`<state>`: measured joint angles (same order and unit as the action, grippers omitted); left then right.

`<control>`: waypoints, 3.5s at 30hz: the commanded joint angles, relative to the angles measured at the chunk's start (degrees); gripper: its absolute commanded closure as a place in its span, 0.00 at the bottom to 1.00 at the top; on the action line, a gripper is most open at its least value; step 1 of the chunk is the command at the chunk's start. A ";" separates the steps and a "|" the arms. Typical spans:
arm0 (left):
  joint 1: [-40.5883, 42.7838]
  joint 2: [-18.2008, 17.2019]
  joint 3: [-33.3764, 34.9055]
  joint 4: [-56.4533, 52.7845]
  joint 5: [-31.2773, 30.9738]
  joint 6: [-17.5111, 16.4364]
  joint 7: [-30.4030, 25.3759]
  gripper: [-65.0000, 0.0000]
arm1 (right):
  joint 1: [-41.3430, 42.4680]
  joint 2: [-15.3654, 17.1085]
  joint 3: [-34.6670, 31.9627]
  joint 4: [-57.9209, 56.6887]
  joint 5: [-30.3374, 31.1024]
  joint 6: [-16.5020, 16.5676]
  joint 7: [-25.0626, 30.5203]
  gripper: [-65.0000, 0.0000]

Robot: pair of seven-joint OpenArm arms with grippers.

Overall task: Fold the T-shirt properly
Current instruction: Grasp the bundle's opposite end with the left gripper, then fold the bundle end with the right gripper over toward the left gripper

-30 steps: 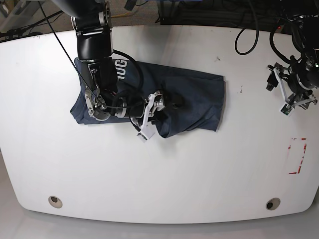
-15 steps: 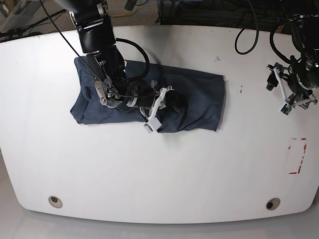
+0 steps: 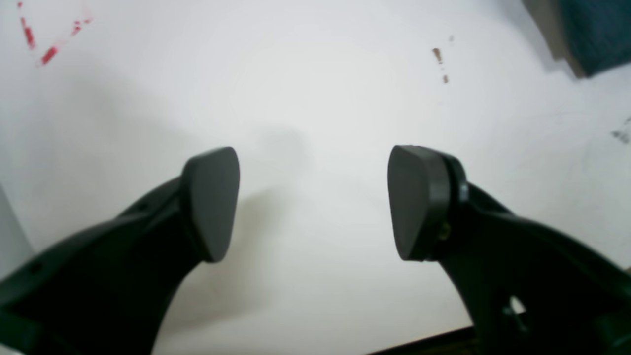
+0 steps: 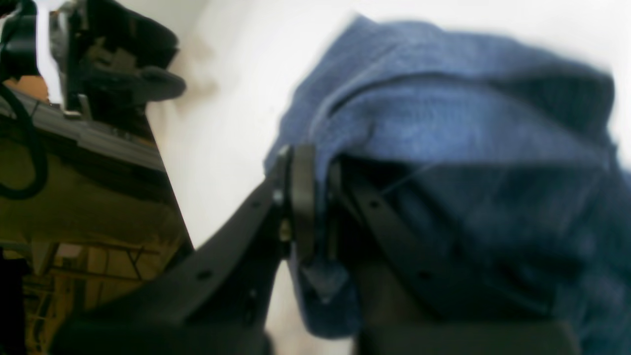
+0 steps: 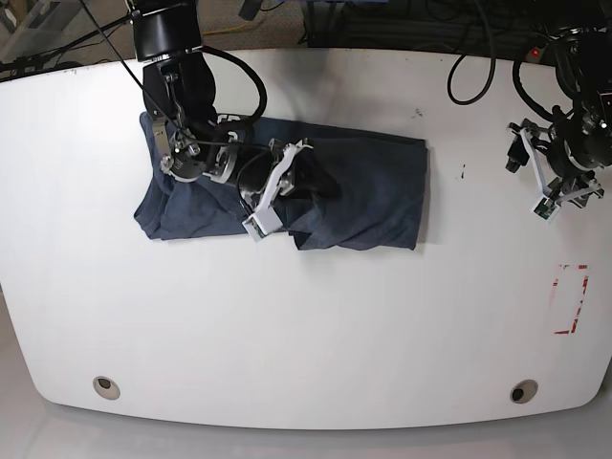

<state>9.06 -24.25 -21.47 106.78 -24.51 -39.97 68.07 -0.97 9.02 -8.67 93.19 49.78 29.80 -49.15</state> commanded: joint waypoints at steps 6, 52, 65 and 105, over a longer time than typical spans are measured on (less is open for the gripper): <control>-1.89 0.65 4.99 1.39 -0.15 -0.03 -0.51 0.33 | -0.13 -0.18 2.12 -2.95 1.25 0.48 1.19 1.00; -14.82 19.28 29.08 -23.92 10.67 -0.03 -19.77 0.33 | -1.09 4.92 9.24 -20.35 1.25 0.48 11.91 1.00; -16.75 14.71 28.99 -24.28 9.70 -0.03 -20.56 0.33 | -1.01 5.18 9.24 -19.47 1.43 0.48 11.74 1.00; -17.54 18.05 36.20 -21.55 11.46 -0.03 -23.02 0.33 | -0.65 13.89 48.01 -17.36 1.08 0.40 -4.44 0.34</control>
<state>-7.70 -6.28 14.76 85.34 -12.19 -39.94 46.76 -2.50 20.56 38.76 76.25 49.60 29.82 -54.63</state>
